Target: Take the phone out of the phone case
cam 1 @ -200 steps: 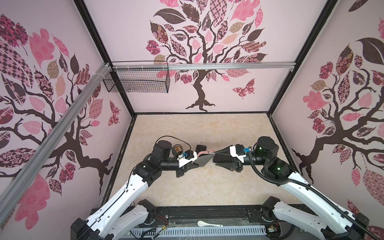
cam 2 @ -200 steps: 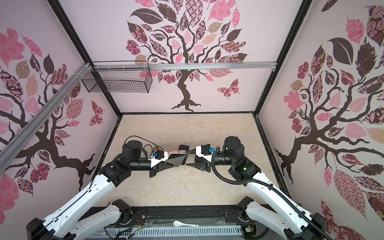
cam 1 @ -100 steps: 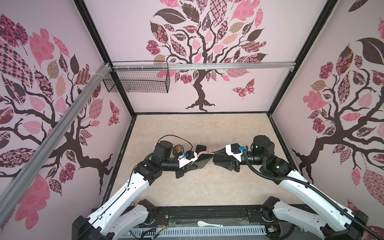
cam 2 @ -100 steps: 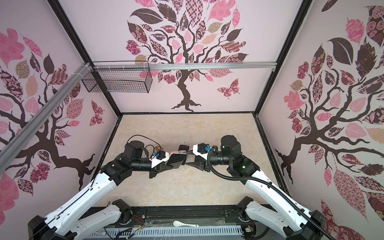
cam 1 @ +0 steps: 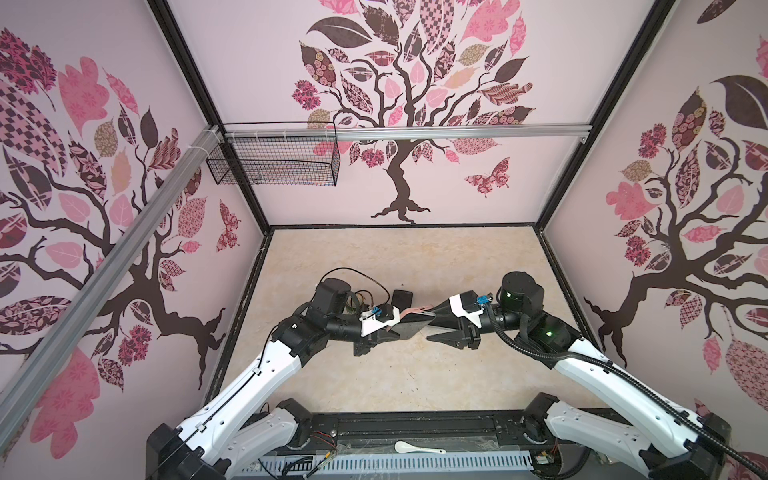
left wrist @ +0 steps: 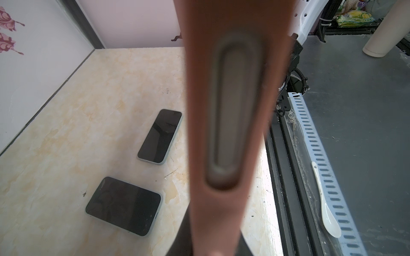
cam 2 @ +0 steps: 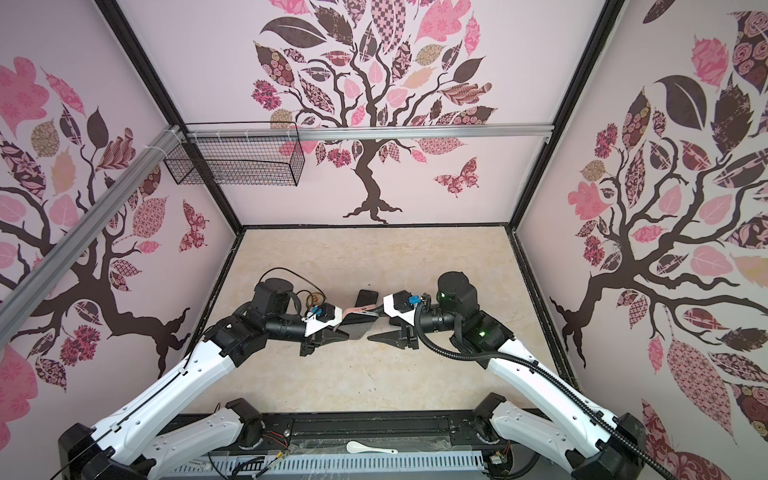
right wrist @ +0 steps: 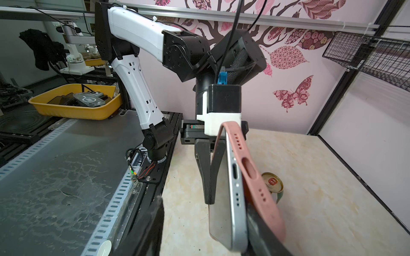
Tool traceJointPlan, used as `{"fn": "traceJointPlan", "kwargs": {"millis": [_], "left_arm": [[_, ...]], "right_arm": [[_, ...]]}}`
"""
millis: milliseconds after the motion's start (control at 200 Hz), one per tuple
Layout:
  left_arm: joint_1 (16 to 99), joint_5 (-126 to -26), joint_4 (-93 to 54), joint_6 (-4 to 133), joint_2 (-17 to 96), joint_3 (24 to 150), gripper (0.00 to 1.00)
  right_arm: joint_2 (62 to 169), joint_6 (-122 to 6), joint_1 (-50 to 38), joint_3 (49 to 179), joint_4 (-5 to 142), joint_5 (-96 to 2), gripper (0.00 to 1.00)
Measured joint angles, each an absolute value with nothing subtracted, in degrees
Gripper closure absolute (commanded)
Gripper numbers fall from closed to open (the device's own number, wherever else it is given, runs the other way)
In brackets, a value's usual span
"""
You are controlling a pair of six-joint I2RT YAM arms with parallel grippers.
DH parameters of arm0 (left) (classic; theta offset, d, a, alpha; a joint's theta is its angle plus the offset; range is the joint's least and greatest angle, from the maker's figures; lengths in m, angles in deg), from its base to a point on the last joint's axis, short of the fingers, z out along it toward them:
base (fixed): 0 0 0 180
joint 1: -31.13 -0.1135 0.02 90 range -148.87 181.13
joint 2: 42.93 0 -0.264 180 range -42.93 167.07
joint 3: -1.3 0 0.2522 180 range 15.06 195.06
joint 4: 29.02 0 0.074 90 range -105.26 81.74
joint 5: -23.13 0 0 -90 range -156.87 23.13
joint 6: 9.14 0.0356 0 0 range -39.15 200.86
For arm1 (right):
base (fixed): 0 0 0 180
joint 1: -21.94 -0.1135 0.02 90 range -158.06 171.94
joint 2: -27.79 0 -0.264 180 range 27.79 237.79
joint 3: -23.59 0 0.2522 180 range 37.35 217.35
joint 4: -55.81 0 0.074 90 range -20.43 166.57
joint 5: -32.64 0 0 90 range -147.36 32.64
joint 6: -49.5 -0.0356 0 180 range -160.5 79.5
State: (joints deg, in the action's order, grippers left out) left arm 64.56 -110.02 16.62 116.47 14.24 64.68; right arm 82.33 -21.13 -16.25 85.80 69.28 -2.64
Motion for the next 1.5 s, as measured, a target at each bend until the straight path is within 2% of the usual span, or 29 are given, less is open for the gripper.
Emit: {"fn": "traceJointPlan", "kwargs": {"millis": [255,565,1165,1500], "left_arm": [[65.28,-111.62,10.9,110.7,12.64,64.01,1.0],[65.58,-115.64,2.13,101.63,12.34,63.33,1.0],[66.94,-114.31,-16.95,84.39,9.34,56.31,1.0],[67.51,-113.8,-19.68,81.81,8.62,56.18,1.0]], "right_arm": [[81.02,-27.31,-16.25,82.74,58.22,-2.09,0.54],[82.31,-31.92,-18.29,81.63,47.95,-5.52,0.59],[87.25,-45.28,-20.27,76.8,24.73,-10.55,0.63],[88.15,-48.01,-20.73,76.82,20.38,-11.86,0.74]]}}
